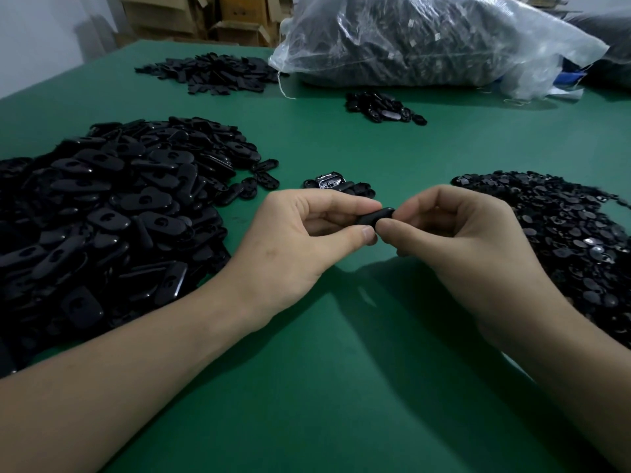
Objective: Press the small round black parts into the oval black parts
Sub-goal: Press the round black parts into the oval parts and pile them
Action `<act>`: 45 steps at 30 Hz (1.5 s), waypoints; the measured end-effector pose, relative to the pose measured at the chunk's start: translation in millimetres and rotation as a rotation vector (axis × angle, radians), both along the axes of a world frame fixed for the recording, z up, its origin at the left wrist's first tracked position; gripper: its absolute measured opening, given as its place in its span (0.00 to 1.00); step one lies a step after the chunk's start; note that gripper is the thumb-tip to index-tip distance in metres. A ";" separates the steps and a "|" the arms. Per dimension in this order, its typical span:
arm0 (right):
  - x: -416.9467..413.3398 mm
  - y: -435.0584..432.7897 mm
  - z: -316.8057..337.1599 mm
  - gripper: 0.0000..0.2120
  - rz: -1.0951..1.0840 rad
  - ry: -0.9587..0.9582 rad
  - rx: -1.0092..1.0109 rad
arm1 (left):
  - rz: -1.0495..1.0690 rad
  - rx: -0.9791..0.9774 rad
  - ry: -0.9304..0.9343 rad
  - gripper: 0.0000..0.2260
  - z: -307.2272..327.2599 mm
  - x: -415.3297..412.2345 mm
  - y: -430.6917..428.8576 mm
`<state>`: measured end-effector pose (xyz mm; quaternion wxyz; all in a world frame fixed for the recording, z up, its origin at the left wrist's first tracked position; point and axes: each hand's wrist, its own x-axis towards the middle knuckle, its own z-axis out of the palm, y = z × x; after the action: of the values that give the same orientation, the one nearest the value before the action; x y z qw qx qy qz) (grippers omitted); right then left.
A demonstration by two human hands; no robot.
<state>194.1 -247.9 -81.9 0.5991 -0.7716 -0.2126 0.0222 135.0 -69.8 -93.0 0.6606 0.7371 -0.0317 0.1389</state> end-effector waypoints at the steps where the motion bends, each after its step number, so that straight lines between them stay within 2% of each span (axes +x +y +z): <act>1: 0.0 -0.6 0.9 0.11 0.002 0.027 0.016 | -0.004 -0.006 0.000 0.12 0.2 -0.1 0.1; 4: 0.6 -2.5 3.8 0.15 0.036 0.076 0.040 | -0.021 -0.025 0.001 0.12 0.6 -0.2 0.5; 9: 1.5 -1.7 6.2 0.12 0.105 0.107 0.100 | -0.040 -0.049 0.004 0.11 1.0 -0.4 1.3; 14: 1.7 -2.4 7.8 0.15 0.130 0.122 0.115 | -0.046 -0.043 0.002 0.09 0.8 -0.1 2.5; 20: -2.4 1.0 7.6 0.13 0.161 0.163 0.176 | -0.025 -0.075 -0.018 0.08 0.9 -0.6 1.0; 24: -4.5 3.2 5.6 0.16 0.170 0.299 0.251 | 0.029 -0.130 -0.056 0.08 2.0 0.3 1.1; 27: -5.7 5.0 3.6 0.11 0.210 0.395 0.300 | 0.036 -0.138 -0.081 0.08 2.3 -0.1 0.2; 34: -8.2 9.4 1.7 0.10 0.234 0.517 0.402 | 0.055 -0.035 -0.151 0.09 0.1 -1.3 0.8; 39: -9.1 9.1 2.7 0.09 0.226 0.545 0.437 | 0.119 0.135 -0.198 0.10 -0.4 -1.1 -1.0; 45: -10.1 9.7 4.5 0.11 0.254 0.599 0.468 | 0.222 0.305 -0.276 0.09 2.0 -6.6 -3.8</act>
<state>183.9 -238.3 -77.4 0.7865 -0.5414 -0.1216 0.2710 128.4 -73.6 -91.0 0.5116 0.8014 -0.0612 0.3038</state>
